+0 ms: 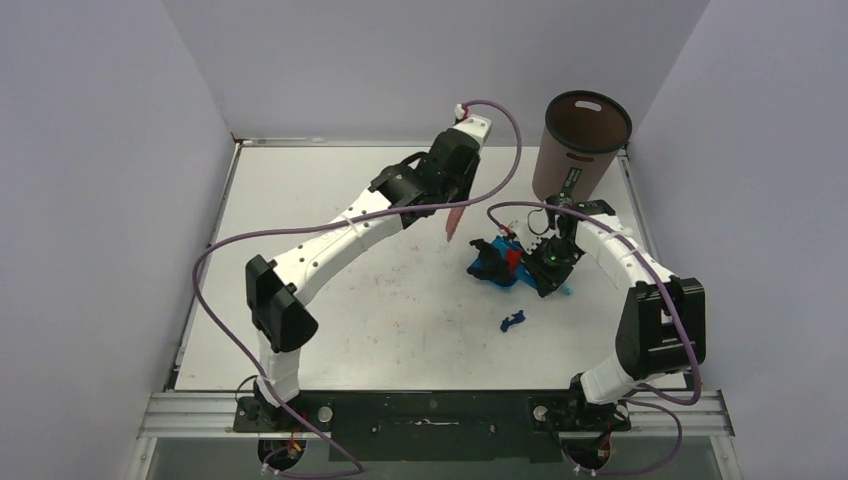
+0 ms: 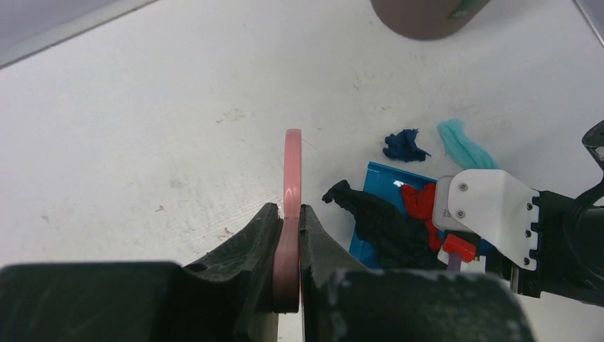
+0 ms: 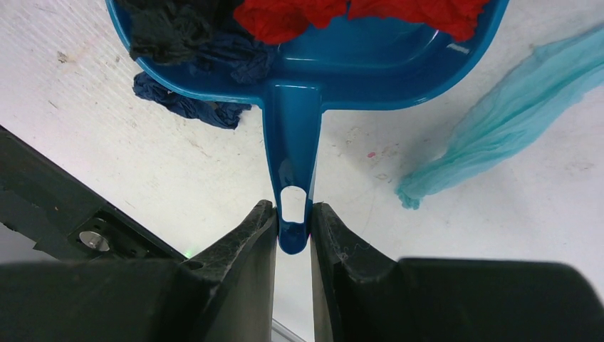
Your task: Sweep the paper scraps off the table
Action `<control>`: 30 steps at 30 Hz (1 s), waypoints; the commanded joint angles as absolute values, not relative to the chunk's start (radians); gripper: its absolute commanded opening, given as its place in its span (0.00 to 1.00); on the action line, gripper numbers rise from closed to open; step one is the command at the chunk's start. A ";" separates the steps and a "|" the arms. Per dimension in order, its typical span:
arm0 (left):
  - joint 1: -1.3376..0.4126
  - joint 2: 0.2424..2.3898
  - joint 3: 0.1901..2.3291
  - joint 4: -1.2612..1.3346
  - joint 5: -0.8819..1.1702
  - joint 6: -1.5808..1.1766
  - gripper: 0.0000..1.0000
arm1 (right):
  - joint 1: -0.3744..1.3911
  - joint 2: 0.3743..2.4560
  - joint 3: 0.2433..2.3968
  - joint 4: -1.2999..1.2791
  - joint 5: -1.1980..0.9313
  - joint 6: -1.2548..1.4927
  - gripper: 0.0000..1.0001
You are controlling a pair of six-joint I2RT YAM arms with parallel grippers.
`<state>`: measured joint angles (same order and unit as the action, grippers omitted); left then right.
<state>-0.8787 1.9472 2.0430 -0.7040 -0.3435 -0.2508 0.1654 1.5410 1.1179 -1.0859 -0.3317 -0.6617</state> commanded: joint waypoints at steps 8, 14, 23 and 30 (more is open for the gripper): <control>-0.774 1.592 1.795 -0.681 -0.466 -0.253 0.00 | 0.167 1.515 1.386 -1.194 -0.368 -0.678 0.05; -0.718 1.395 1.504 -0.613 -0.517 -0.274 0.00 | 0.155 1.570 1.541 -1.237 -0.410 -0.662 0.05; -0.681 1.298 1.326 -0.642 -0.470 -0.293 0.00 | 0.144 1.648 1.753 -1.255 -0.420 -0.598 0.05; -0.681 1.289 1.290 -0.653 -0.446 -0.295 0.00 | 0.078 1.717 1.948 -1.262 -0.430 -0.543 0.05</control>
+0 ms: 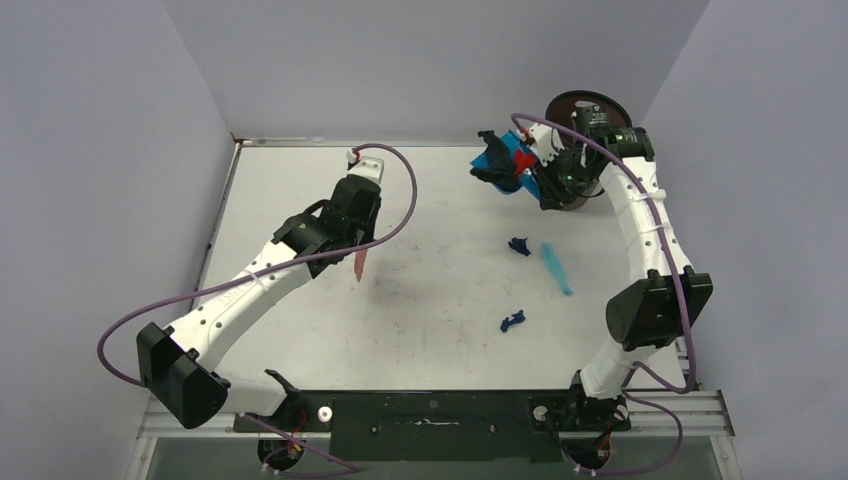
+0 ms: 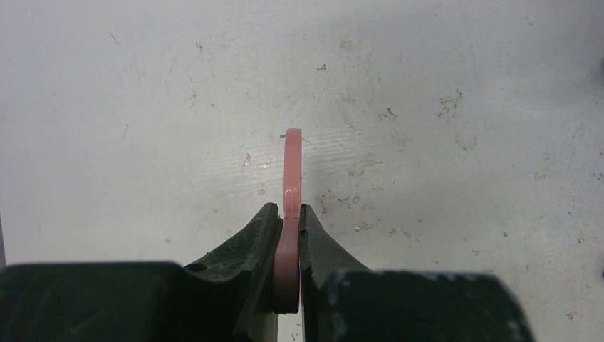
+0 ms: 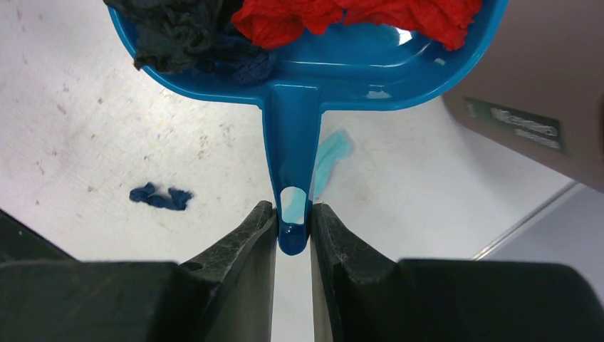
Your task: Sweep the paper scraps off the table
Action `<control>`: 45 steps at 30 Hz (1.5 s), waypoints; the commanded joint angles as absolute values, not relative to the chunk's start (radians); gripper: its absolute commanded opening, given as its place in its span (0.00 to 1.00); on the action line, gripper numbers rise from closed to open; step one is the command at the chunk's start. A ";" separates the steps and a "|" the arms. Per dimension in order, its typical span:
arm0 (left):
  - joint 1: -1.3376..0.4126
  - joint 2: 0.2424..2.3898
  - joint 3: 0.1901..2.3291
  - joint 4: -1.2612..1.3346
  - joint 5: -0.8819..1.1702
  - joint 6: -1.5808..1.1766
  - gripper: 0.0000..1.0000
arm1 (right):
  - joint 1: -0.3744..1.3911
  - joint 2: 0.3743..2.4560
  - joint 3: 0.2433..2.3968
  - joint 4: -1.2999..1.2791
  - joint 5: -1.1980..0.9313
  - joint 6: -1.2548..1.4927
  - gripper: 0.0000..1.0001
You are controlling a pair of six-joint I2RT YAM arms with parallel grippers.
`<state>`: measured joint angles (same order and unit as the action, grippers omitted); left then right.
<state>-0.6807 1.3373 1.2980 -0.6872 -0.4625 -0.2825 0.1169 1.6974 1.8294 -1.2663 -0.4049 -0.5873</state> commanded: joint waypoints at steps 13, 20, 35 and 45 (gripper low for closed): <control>-0.682 1.265 1.274 -0.600 -0.354 -0.309 0.00 | -0.143 1.735 2.059 -1.119 -0.409 -0.386 0.05; -0.683 1.259 1.263 -0.579 -0.288 -0.321 0.00 | -0.189 1.796 2.139 -1.048 -0.207 -0.374 0.05; -0.688 1.232 1.192 -0.537 -0.246 -0.286 0.00 | -0.008 1.785 1.917 -0.605 0.560 -0.953 0.05; -0.696 1.235 1.149 -0.491 -0.132 -0.250 0.00 | 0.049 1.694 1.645 -0.114 0.829 -1.419 0.05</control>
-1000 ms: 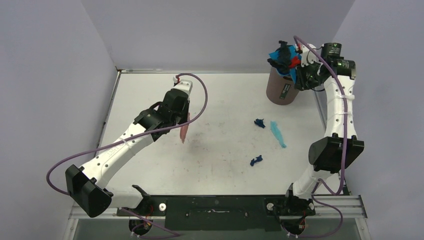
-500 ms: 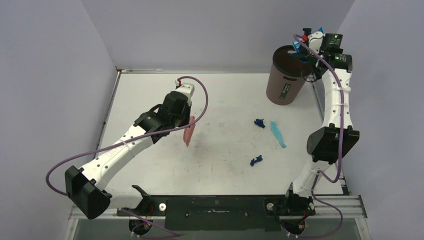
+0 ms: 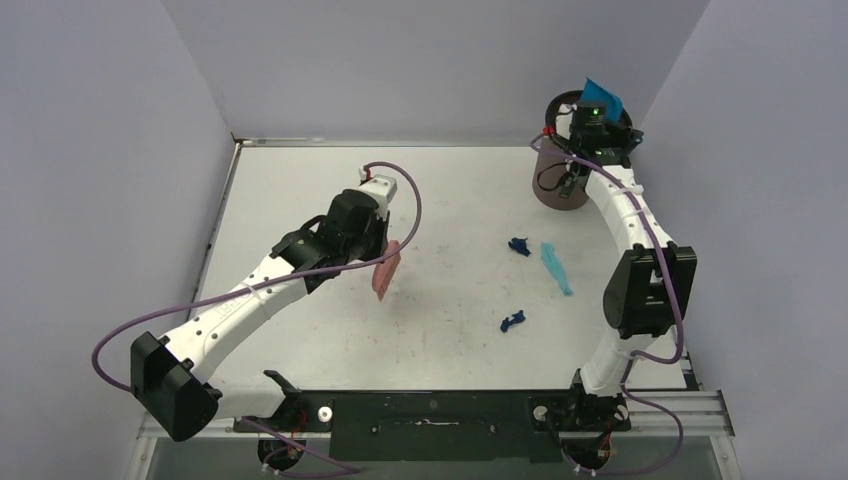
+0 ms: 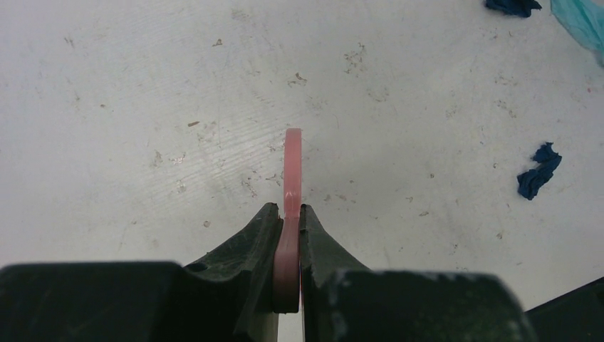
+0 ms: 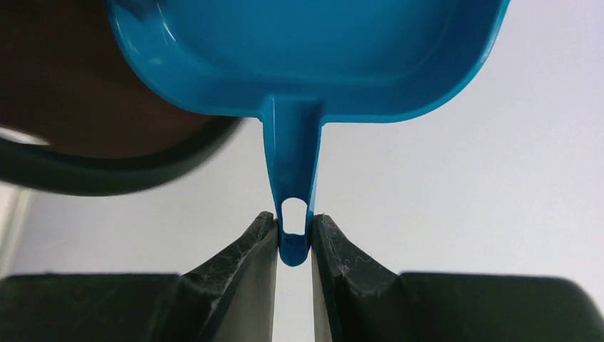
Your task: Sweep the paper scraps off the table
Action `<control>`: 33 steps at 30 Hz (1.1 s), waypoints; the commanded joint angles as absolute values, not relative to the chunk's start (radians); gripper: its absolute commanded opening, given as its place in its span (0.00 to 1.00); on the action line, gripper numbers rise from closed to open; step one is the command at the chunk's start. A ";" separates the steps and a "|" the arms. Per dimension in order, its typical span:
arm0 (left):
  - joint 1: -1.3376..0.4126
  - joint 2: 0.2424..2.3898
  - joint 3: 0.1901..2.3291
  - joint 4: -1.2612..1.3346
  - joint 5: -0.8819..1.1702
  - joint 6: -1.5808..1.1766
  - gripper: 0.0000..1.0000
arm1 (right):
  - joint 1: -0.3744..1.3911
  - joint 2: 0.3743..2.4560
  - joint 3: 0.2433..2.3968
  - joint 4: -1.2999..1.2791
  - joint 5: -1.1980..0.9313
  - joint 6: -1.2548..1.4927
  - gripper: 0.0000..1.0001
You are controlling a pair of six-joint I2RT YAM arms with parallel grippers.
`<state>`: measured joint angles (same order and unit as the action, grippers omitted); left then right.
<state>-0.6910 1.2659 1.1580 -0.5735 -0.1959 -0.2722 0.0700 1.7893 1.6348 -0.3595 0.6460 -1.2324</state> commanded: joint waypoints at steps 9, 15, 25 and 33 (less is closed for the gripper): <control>-0.696 1.166 1.093 -0.452 -0.107 -0.233 0.00 | 0.045 1.697 1.769 -0.338 0.818 -1.272 0.05; -0.703 1.142 1.089 -0.444 -0.085 -0.253 0.00 | 0.052 1.646 1.798 -0.463 0.800 -1.140 0.05; -0.813 1.226 1.226 -0.416 0.034 -0.334 0.00 | 0.026 1.398 1.653 -0.884 0.402 -0.666 0.05; -1.005 1.471 1.396 -0.278 0.008 -0.450 0.00 | -0.116 1.171 1.295 -0.935 -0.181 -0.449 0.05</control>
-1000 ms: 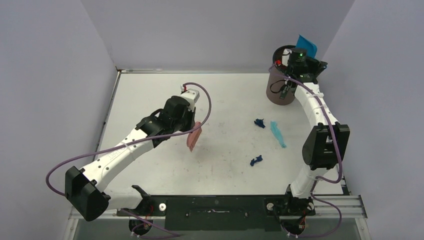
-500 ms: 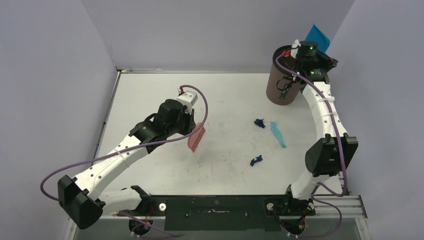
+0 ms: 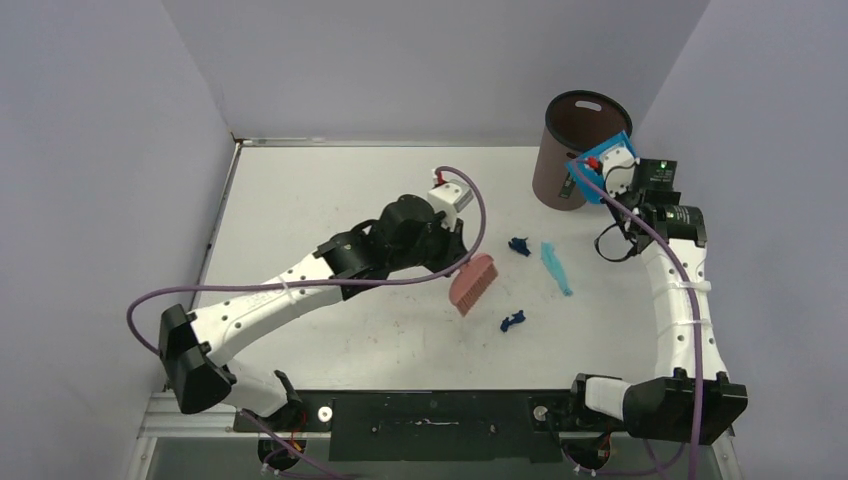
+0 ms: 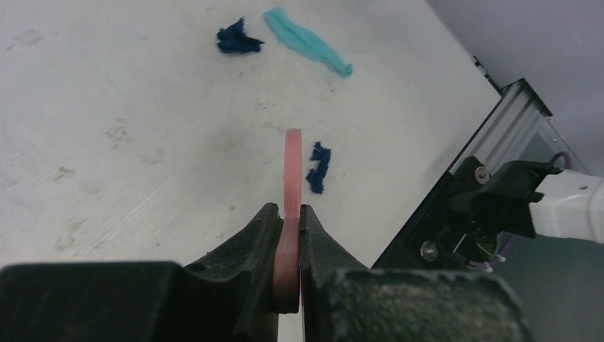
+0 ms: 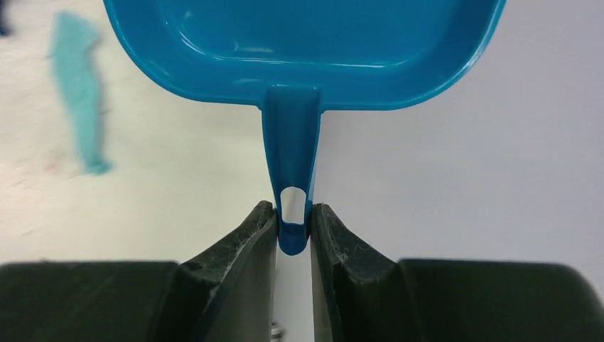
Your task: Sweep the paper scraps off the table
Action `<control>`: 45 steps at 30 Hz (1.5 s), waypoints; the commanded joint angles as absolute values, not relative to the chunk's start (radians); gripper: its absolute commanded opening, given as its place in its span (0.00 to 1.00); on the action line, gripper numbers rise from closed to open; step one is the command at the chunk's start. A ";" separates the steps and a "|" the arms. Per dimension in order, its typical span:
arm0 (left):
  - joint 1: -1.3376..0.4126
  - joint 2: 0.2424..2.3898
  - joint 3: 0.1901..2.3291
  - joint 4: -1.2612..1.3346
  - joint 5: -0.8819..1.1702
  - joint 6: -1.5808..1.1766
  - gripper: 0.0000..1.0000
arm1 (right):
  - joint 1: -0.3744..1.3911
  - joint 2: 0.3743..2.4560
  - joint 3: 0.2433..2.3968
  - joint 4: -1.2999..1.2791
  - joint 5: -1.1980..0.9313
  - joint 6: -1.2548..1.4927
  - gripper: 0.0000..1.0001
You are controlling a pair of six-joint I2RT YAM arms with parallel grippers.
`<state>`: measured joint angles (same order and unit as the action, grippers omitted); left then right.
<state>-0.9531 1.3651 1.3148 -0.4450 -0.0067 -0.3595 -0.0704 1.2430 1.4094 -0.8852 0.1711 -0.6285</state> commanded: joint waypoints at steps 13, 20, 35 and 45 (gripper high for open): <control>-1.055 1.935 1.609 0.147 0.125 -0.767 0.00 | -0.122 0.943 1.185 -0.835 -0.398 -0.211 0.05; -1.073 2.204 1.859 0.245 0.149 -0.988 0.00 | -0.124 0.895 1.194 -0.841 -0.450 -0.204 0.05; -1.060 2.452 2.091 -0.089 0.181 -1.107 0.00 | -0.124 0.832 1.174 -0.892 -0.374 -0.293 0.05; -0.977 2.030 1.477 -0.068 0.165 -1.030 0.00 | -0.124 0.842 1.148 -0.896 -0.348 -0.323 0.05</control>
<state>-1.0214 2.2242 1.6253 -0.0071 0.1780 -1.1156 -0.1249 0.8471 1.1404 -0.9298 -0.3630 -0.2970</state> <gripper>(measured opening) 0.097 0.200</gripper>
